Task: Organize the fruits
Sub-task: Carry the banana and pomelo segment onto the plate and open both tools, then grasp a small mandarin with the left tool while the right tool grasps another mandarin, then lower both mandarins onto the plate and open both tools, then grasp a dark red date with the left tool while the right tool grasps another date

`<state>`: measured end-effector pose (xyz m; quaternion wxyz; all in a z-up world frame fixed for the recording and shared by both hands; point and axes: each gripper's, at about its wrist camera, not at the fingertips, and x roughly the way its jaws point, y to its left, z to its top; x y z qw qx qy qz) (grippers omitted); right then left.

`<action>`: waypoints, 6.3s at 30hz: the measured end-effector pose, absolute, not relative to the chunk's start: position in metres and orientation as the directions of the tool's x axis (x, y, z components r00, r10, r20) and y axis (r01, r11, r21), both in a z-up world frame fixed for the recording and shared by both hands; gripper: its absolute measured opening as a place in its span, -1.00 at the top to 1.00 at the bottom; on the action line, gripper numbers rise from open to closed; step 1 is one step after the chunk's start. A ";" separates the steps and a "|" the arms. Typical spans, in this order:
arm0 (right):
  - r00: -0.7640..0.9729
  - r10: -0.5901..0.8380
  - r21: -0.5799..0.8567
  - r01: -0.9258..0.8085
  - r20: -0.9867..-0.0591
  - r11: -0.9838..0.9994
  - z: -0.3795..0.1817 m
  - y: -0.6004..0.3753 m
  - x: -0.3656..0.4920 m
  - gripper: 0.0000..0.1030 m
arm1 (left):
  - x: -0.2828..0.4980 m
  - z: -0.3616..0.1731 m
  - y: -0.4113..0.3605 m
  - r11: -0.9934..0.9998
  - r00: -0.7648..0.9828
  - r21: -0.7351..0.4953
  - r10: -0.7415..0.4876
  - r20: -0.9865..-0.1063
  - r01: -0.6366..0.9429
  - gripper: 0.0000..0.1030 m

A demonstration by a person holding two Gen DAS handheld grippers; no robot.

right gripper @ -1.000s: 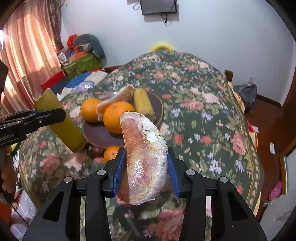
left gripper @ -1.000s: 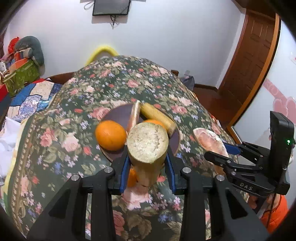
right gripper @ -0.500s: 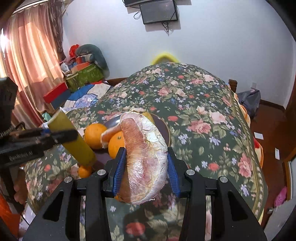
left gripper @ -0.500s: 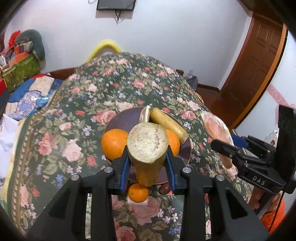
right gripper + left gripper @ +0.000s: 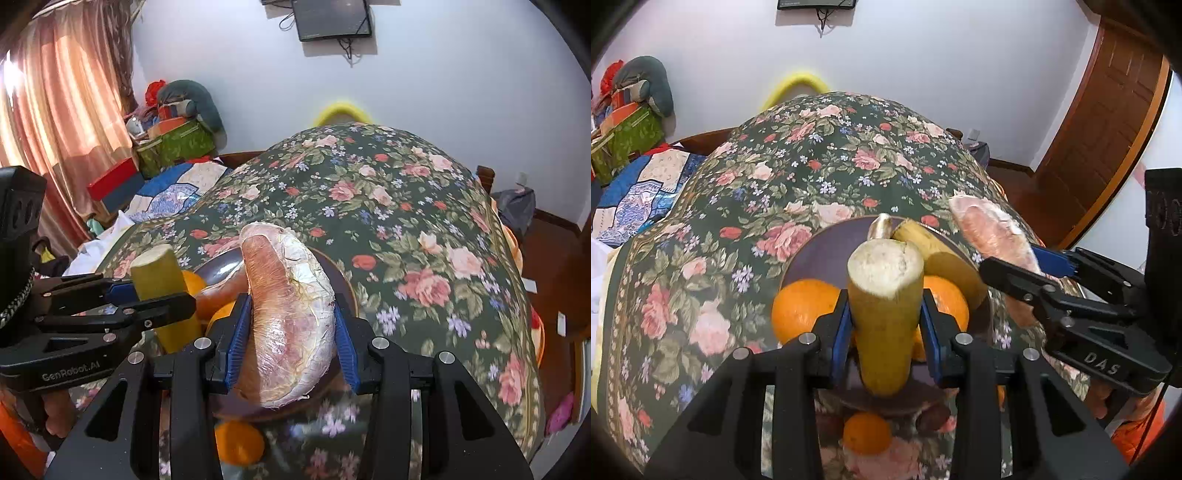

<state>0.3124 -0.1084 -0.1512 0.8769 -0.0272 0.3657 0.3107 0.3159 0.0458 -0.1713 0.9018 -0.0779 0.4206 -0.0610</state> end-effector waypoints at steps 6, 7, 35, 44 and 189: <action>0.523 0.524 0.161 -0.588 -0.672 0.793 -0.156 -0.098 0.324 0.24 | 0.329 -0.175 0.049 0.979 0.638 -0.196 -0.183 -0.748 0.052 0.33; 0.519 0.524 0.158 -0.592 -0.675 0.790 -0.157 -0.096 0.325 0.23 | 0.330 -0.175 0.048 0.979 0.639 -0.195 -0.183 -0.748 0.052 0.33; 0.514 0.539 0.164 -0.605 -0.667 0.779 -0.144 -0.105 0.306 0.22 | 0.316 -0.161 0.039 0.987 0.666 -0.152 -0.142 -0.733 0.043 0.21; 0.545 0.546 0.164 -0.596 -0.636 0.786 -0.121 -0.116 0.277 0.18 | 0.280 -0.131 0.040 0.990 0.703 -0.134 -0.123 -0.700 0.040 0.20; 0.488 0.490 0.136 -0.595 -0.722 0.792 -0.151 -0.094 0.211 0.09 | 0.191 -0.147 0.098 0.990 0.671 -0.138 -0.080 -0.737 -0.033 0.27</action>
